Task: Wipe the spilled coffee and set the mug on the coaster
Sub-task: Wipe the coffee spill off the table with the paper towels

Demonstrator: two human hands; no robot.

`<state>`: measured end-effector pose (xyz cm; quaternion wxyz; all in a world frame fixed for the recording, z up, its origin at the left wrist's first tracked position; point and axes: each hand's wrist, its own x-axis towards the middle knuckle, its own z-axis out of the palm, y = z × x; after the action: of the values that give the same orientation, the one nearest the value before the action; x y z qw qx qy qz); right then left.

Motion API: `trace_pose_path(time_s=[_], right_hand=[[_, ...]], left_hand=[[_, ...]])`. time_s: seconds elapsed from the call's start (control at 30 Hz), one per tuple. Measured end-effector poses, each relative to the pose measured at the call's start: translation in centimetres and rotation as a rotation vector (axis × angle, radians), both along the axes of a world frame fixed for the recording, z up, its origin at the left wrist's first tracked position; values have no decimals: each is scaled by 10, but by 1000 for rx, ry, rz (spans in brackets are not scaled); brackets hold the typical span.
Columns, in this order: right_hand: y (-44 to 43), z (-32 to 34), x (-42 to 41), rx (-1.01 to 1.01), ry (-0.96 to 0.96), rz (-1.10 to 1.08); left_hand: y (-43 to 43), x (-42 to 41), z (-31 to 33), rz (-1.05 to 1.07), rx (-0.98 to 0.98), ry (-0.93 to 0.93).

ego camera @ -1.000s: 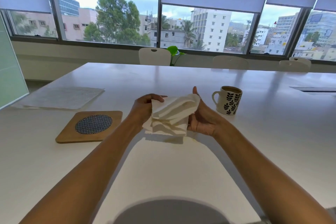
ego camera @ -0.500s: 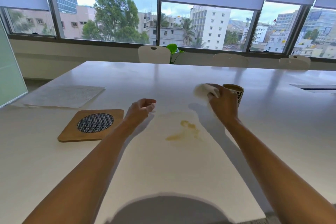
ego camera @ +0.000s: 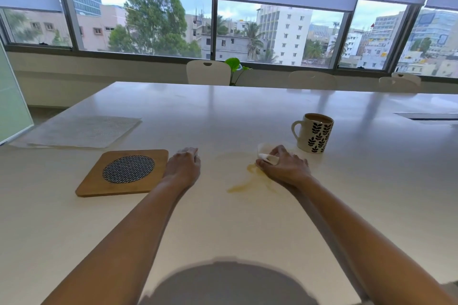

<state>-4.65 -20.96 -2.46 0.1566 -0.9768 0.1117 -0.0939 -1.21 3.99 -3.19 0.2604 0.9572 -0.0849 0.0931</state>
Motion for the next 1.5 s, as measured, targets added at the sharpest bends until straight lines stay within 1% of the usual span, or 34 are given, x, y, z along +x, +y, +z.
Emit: trace_pose_path(time_s=[0.1, 0.2, 0.27, 0.33, 0.43, 0.53, 0.6, 0.67, 0.73, 0.83, 0.87, 0.9, 0.97, 1.03, 1.13, 1.23, 1.4, 1.5], right_hand=[[0, -9, 8, -8, 85, -16], [5, -7, 17, 56, 168, -70], [18, -4, 23, 43, 209, -33], [41, -1, 30, 1, 237, 90], [82, -1, 33, -71, 255, 364], [107, -8, 19, -150, 205, 656], [102, -10, 8, -145, 181, 745], [85, -6, 3, -121, 184, 717], [61, -2, 3, -120, 193, 616], [17, 0, 3, -77, 216, 358], [4, -2, 1, -65, 221, 273], [-6, -3, 0, -56, 222, 193], [-13, -6, -5, -37, 220, 67], [-6, -7, -11, -9, 230, 6], [15, -10, -21, 15, 226, 7], [44, -14, -35, 16, 187, 140], [96, -12, -61, -116, 206, 574], [95, -8, -80, -164, 201, 767]], left_hand=[[-1, 4, -4, 8, 118, 1], [-2, 7, -6, 20, 167, 20], [-3, 8, -7, 22, 187, 32], [-4, 9, -7, 23, 180, 52], [-3, 8, -5, 23, 133, 73], [-3, 4, -3, 4, 102, 50], [-1, 4, -3, -2, 65, 64], [0, 4, -3, -10, 49, 67], [0, 4, -5, -17, 61, 51], [-1, 0, -5, 8, 33, 57], [-1, 0, -4, 12, -4, 71], [-1, 0, -5, 12, -52, 80], [-2, 0, -4, 30, -73, 84], [-2, -2, -5, 33, -26, 74], [-3, -3, -5, 11, 51, 58], [-2, -3, -5, 9, 47, 61], [-1, -8, -2, 24, -97, 54], [-1, -11, 1, -7, -152, 58]])
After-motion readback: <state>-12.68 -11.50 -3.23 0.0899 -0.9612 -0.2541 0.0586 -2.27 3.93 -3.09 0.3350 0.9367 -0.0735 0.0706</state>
